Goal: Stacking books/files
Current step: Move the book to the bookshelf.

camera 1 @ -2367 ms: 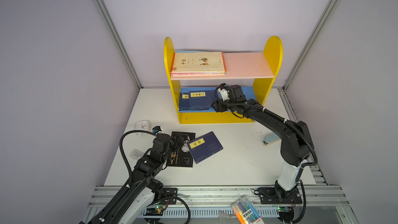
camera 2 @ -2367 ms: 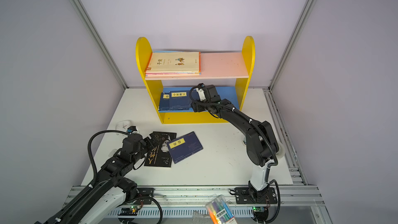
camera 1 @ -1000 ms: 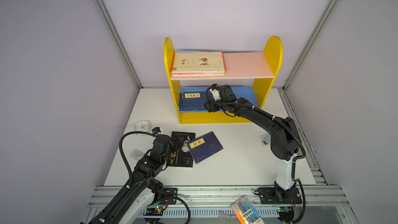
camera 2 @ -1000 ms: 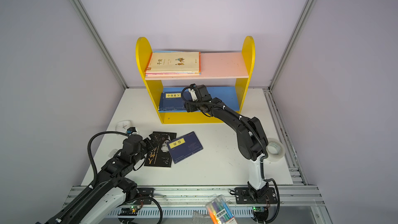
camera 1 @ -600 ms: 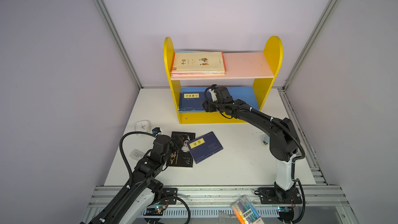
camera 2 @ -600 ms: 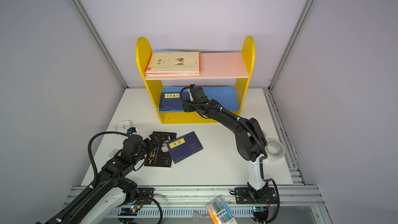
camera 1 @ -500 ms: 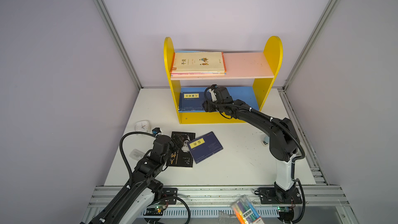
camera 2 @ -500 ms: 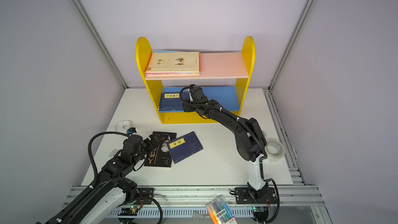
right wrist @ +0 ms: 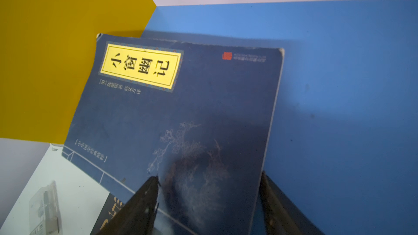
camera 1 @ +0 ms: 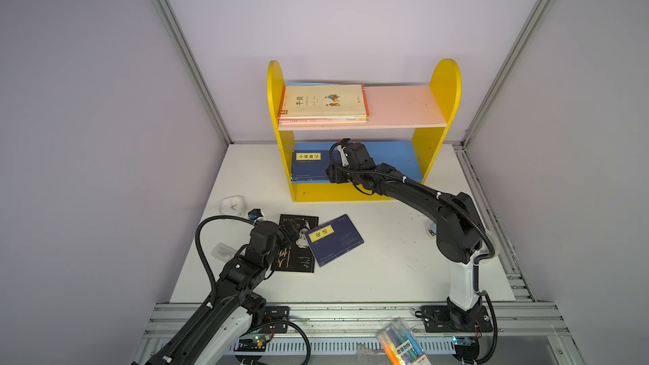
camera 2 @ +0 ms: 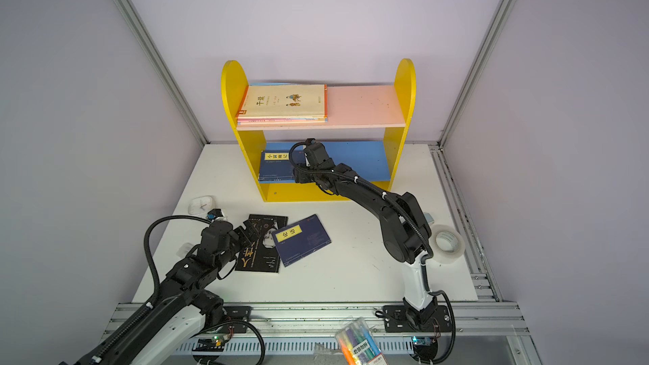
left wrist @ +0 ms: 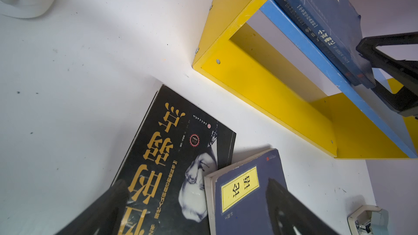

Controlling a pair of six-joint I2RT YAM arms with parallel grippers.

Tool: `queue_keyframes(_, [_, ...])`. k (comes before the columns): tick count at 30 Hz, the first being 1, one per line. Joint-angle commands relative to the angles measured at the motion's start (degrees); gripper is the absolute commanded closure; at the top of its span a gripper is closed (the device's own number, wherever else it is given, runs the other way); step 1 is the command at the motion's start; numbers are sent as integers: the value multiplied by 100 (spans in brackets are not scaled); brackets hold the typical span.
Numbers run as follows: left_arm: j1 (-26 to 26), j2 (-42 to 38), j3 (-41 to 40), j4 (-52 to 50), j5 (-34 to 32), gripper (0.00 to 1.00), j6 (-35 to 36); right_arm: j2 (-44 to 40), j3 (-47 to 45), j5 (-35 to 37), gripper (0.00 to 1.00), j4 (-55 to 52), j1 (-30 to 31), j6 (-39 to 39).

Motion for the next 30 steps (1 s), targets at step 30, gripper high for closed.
queue_keyframes(30, [30,-91,10,15,-26,3,54,-1210,-721,524,29,-663,145,-1046])
